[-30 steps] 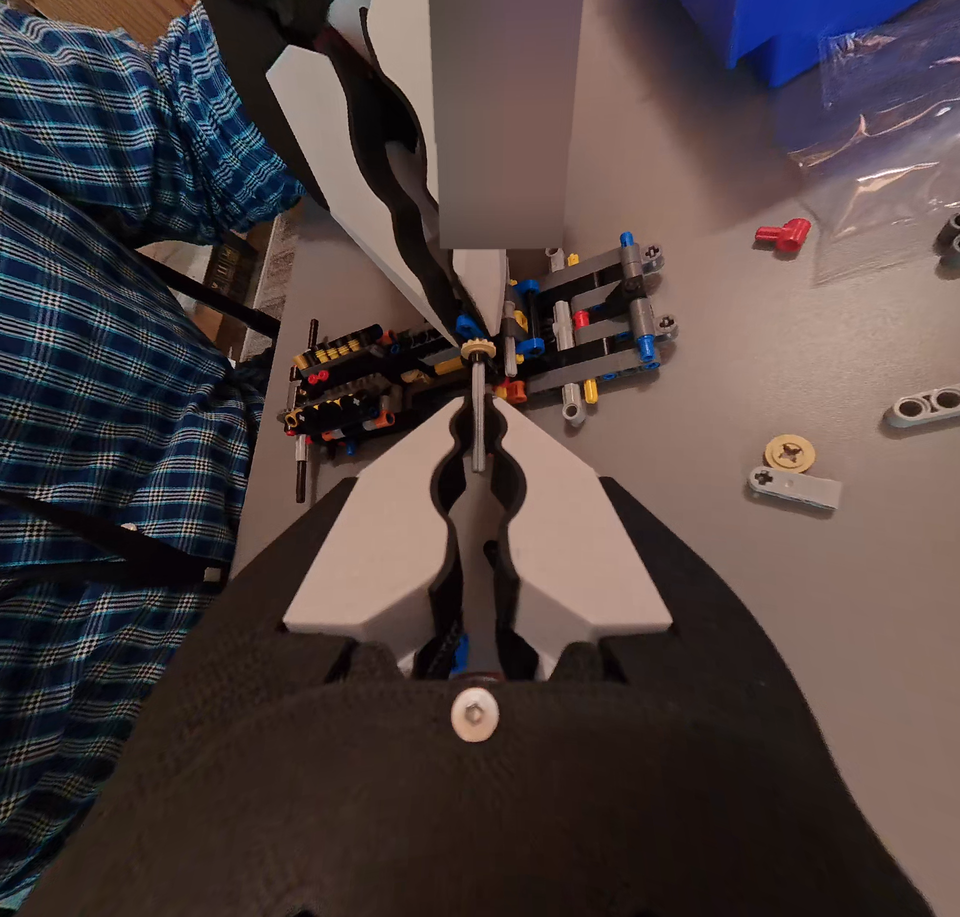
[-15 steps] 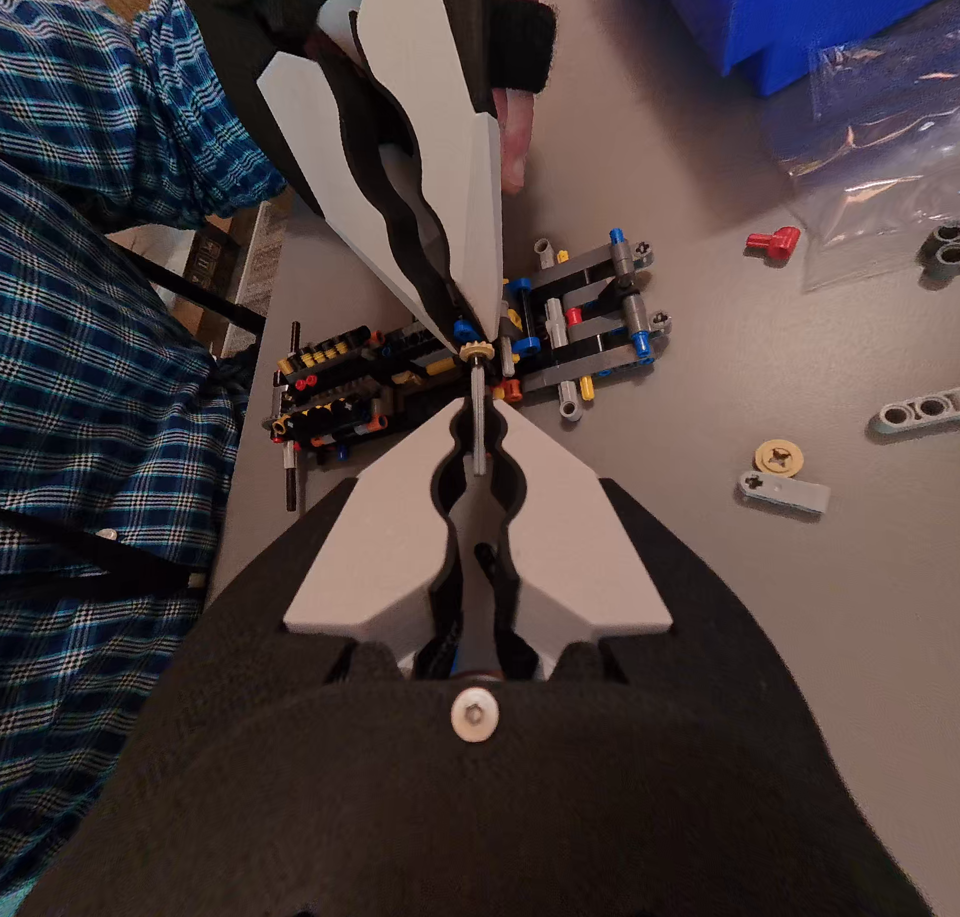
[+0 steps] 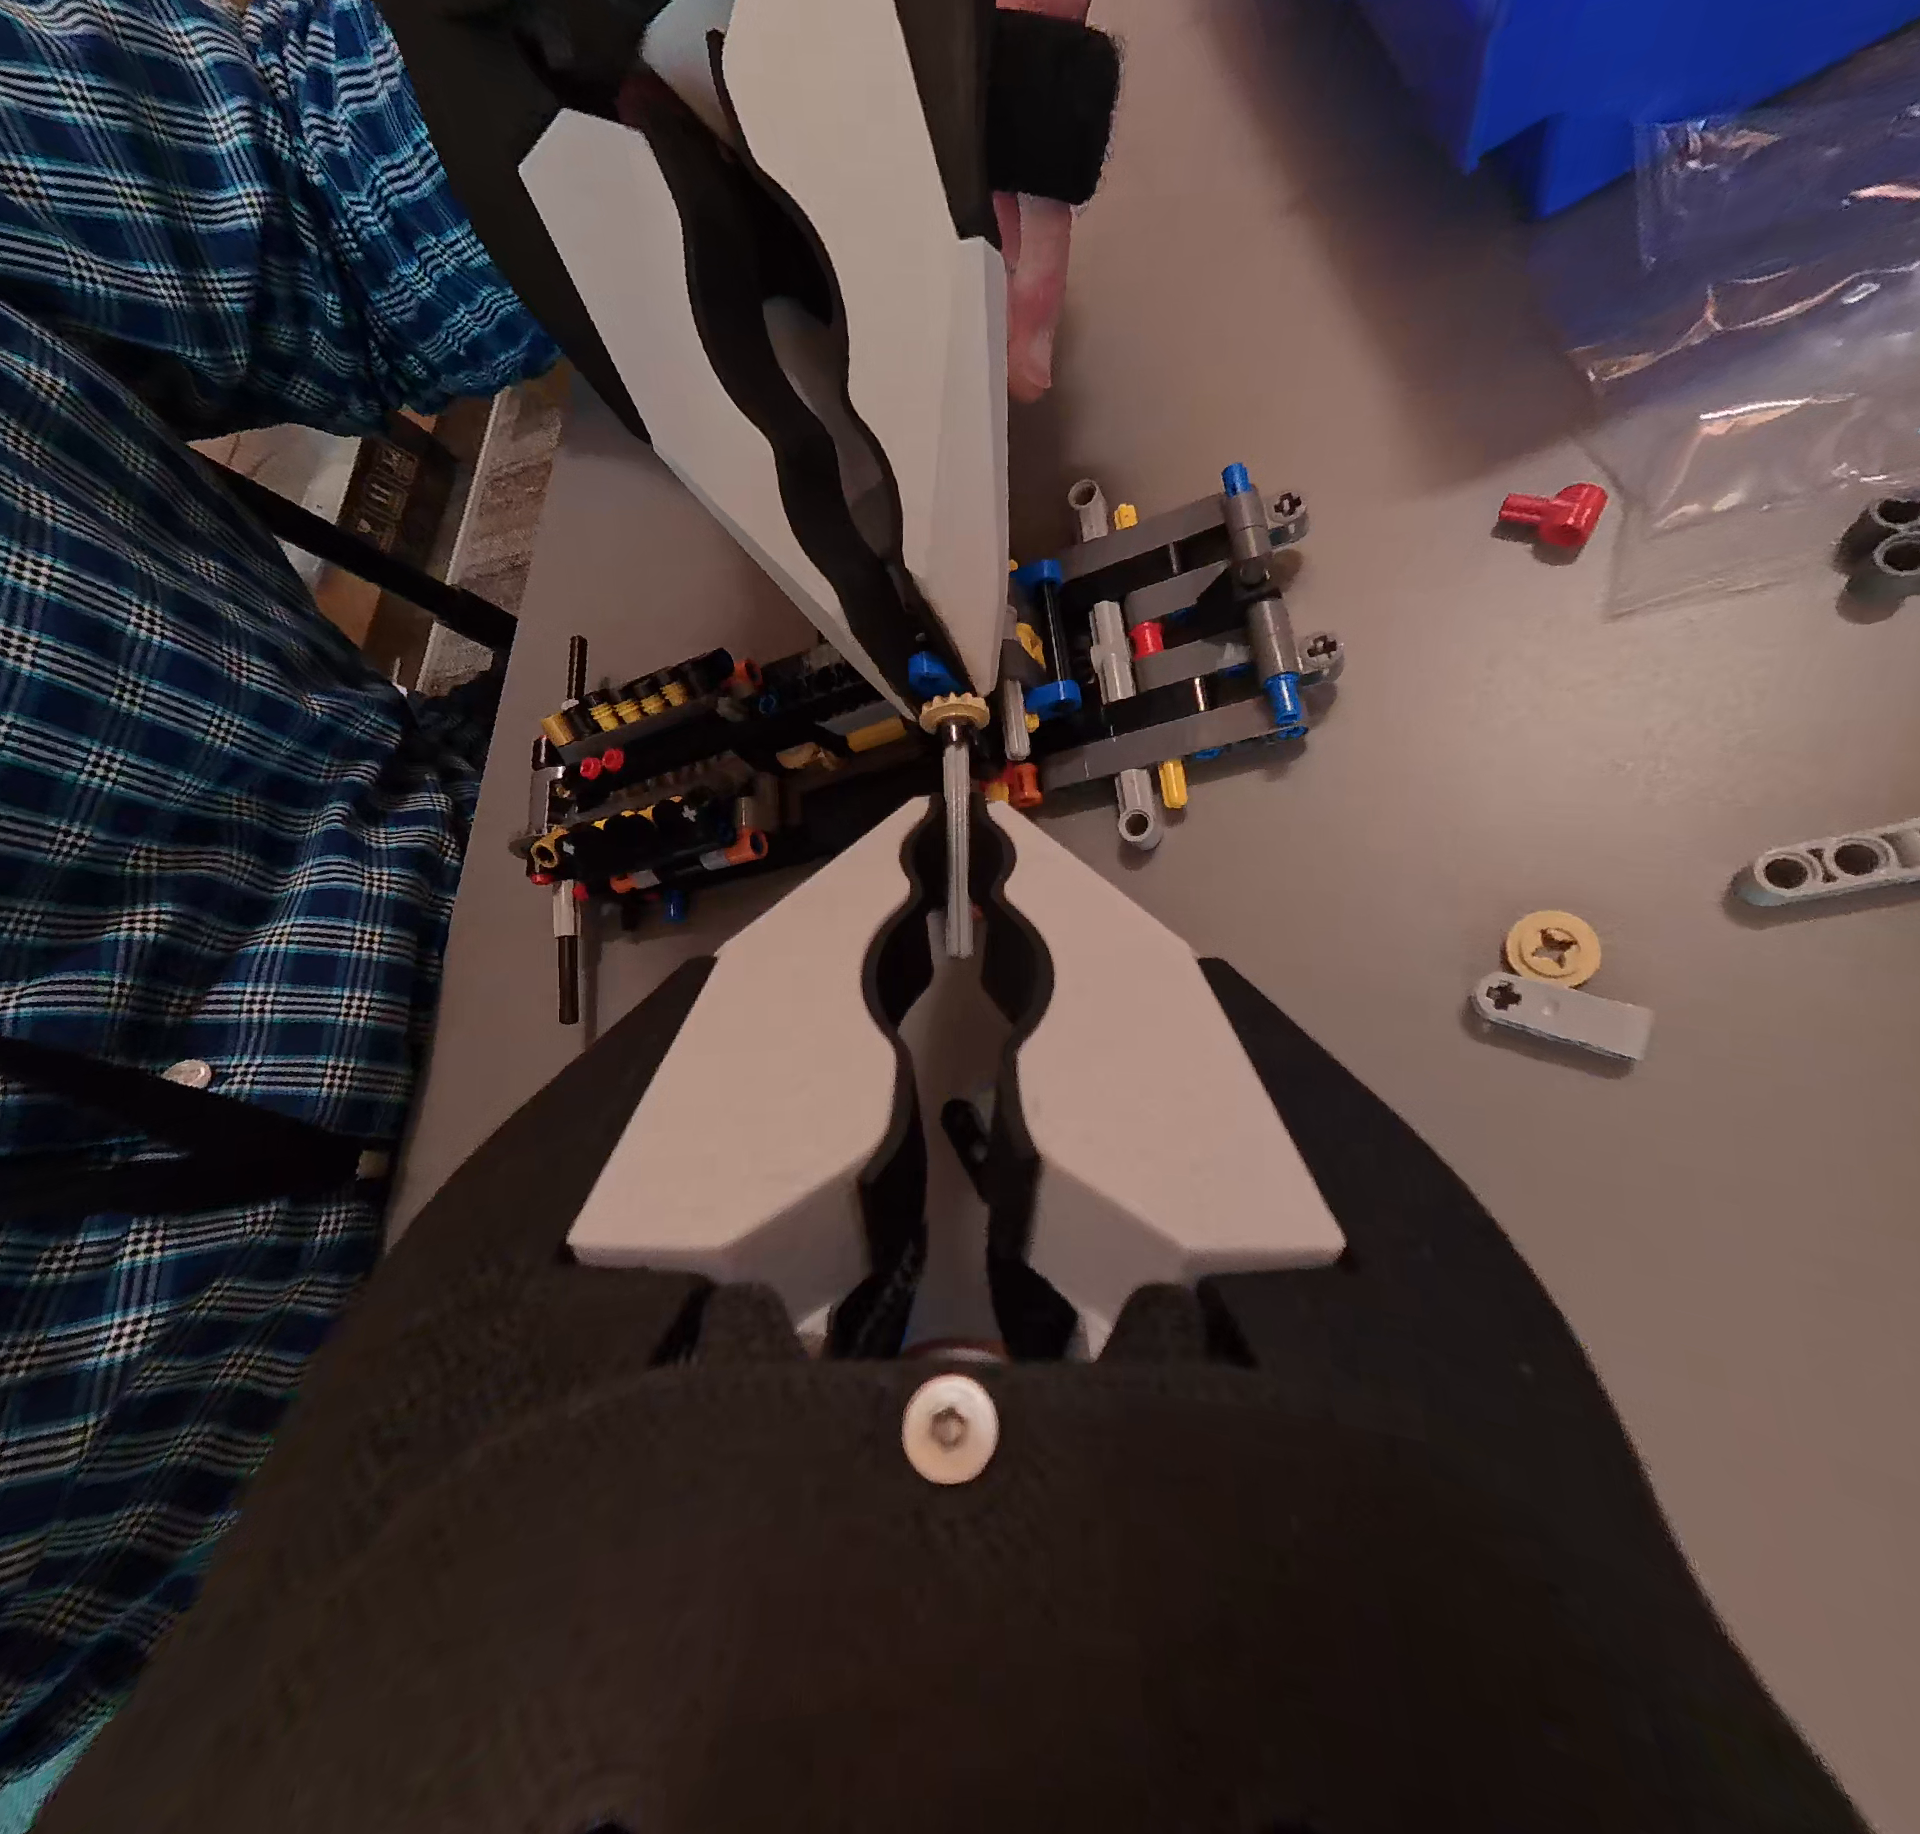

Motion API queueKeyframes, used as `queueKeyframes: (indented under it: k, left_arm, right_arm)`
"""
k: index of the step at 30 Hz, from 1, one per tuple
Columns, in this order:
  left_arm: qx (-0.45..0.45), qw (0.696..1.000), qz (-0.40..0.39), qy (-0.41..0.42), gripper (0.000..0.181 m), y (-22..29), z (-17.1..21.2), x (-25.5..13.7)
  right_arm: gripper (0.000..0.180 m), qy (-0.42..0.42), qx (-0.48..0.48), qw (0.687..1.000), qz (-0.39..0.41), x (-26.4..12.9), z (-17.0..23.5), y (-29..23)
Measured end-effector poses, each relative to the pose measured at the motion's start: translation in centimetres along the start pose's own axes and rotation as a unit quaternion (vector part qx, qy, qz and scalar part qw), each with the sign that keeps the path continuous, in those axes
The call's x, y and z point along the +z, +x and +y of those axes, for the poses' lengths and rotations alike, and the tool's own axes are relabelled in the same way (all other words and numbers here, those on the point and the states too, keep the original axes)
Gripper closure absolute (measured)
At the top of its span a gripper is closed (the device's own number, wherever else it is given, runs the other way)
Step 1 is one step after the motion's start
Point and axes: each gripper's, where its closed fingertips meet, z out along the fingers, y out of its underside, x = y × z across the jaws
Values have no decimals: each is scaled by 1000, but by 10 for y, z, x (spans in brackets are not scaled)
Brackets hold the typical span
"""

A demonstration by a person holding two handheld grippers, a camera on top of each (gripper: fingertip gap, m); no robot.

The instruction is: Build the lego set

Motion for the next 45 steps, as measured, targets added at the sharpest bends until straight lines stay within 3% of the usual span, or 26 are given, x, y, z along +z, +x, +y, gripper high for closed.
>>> queueKeyframes:
  k: [5,7,8,10,12,14,23,45]
  left_arm:
    - [-4,1000,-9,7,175,-3,0,-3]
    - [-11,1000,-12,12,175,-2,-1,0]
    - [-10,1000,-12,11,175,-2,-1,-1]
    - [-15,1000,-9,11,175,-2,-1,-1]
    - [-16,1000,-10,13,175,-2,-1,-1]
    - [-12,1000,-13,12,175,-1,-1,0]
    - [-12,1000,-16,19,175,0,-2,2]
    - [-15,998,-37,47,175,-1,-2,2]
  right_arm:
    - [178,9,-32,999,35,-1,-4,2]
    - [136,-15,-28,997,72,-6,4,10]
    - [136,-24,-41,995,93,-10,9,13]
    - [146,-9,-47,992,119,-18,11,11]
    - [171,1,-42,988,147,-24,15,11]
    - [179,37,-13,989,141,-27,13,5]
    - [180,50,-37,978,200,-27,18,9]
    - [180,60,-53,973,216,-29,12,9]
